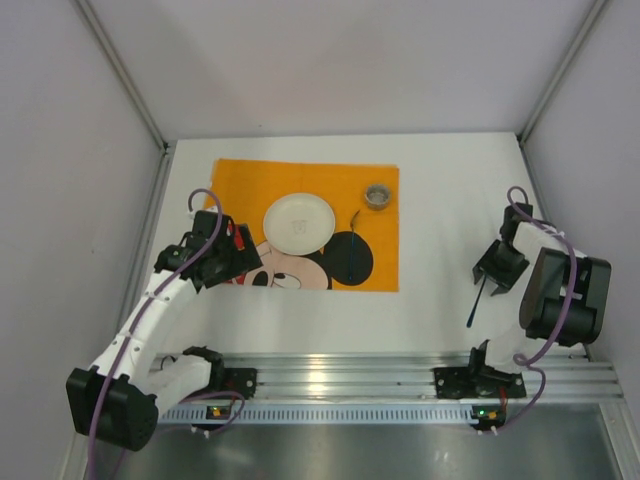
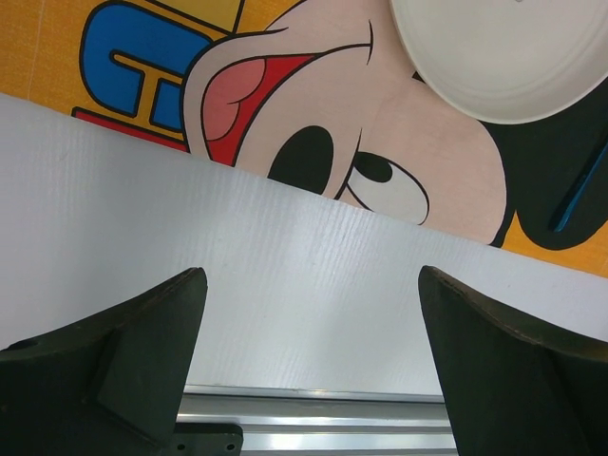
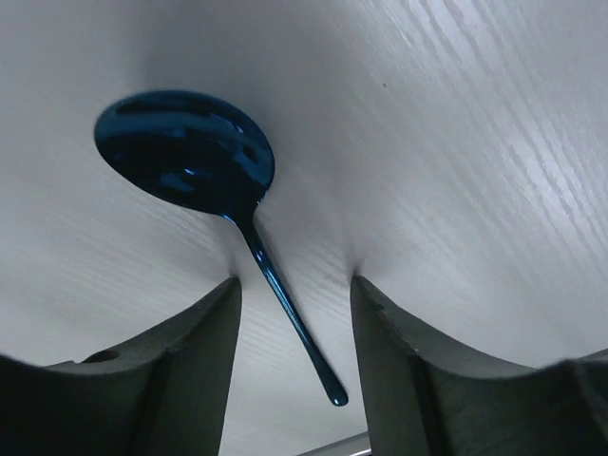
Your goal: Set the dinner table for one person
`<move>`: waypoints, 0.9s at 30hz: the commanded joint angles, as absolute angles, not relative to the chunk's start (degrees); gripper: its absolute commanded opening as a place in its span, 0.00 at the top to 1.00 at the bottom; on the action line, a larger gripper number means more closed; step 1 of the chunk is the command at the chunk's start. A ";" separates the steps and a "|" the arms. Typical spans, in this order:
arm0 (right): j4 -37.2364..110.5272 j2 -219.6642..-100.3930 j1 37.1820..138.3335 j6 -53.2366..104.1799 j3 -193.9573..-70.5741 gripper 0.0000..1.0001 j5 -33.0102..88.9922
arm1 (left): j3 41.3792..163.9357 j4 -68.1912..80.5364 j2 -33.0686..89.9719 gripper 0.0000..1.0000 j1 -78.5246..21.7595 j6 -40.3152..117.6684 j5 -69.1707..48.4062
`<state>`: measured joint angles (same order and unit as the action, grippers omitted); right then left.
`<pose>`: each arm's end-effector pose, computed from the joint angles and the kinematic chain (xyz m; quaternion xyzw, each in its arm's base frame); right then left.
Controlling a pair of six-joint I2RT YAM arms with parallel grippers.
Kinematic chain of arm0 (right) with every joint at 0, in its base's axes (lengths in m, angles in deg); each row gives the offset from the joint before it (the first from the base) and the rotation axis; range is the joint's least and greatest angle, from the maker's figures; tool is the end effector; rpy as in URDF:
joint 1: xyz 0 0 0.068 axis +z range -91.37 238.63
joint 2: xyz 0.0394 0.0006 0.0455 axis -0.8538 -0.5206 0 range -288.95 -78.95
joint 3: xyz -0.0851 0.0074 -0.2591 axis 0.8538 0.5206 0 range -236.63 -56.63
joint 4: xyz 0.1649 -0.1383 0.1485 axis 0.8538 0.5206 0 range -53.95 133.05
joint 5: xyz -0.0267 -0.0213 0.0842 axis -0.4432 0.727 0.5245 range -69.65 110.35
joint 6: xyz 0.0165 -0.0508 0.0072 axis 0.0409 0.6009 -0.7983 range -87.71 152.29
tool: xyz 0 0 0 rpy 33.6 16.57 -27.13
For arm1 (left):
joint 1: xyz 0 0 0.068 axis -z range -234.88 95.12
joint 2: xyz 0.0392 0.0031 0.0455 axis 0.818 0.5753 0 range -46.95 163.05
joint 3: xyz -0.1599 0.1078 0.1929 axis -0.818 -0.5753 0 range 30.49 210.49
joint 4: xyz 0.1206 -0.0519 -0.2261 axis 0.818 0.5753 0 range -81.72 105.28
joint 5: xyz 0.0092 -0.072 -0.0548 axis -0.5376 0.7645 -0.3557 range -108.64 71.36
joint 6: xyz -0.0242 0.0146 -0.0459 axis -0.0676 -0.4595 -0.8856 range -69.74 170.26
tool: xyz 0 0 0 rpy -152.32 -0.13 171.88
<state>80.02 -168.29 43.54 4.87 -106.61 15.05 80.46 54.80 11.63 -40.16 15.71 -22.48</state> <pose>0.2475 -0.0700 0.1598 0.3640 0.9285 -0.0396 0.0627 0.1904 -0.0476 0.2715 -0.1740 0.9376 -0.0958 0.2855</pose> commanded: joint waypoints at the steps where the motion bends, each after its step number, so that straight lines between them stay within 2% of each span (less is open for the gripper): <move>1: 74.81 -170.61 43.16 6.09 -109.63 0.50 14.28 | 81.99 53.80 10.61 0.01 -40.12 15.80 -23.65; 6: 71.92 -174.83 43.25 6.18 -109.28 0.72 13.93 | 82.17 54.15 11.05 0.02 -40.12 15.45 -24.27; 8: 70.86 -176.32 43.16 6.36 -108.67 0.78 14.11 | 82.26 54.42 11.14 0.01 -40.12 15.28 -24.53; 12: 68.40 -177.65 43.34 6.71 -107.17 1.00 14.03 | 82.26 54.51 11.14 0.02 -40.12 15.10 -24.79; 18: 72.50 -173.44 48.07 8.12 -113.03 1.00 13.06 | 82.69 54.42 12.11 0.02 -40.12 15.27 -24.71; 23: 80.77 -166.94 62.29 2.51 -125.95 1.00 12.35 | 86.03 56.43 12.28 0.02 -40.12 15.80 -26.64; 27: 85.00 -169.73 77.91 -3.82 -141.83 1.00 14.72 | 89.63 59.34 11.67 0.02 -40.12 15.98 -29.10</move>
<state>82.27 -171.92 68.41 2.03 -131.72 12.71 85.49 56.90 12.55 -40.16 15.71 -26.11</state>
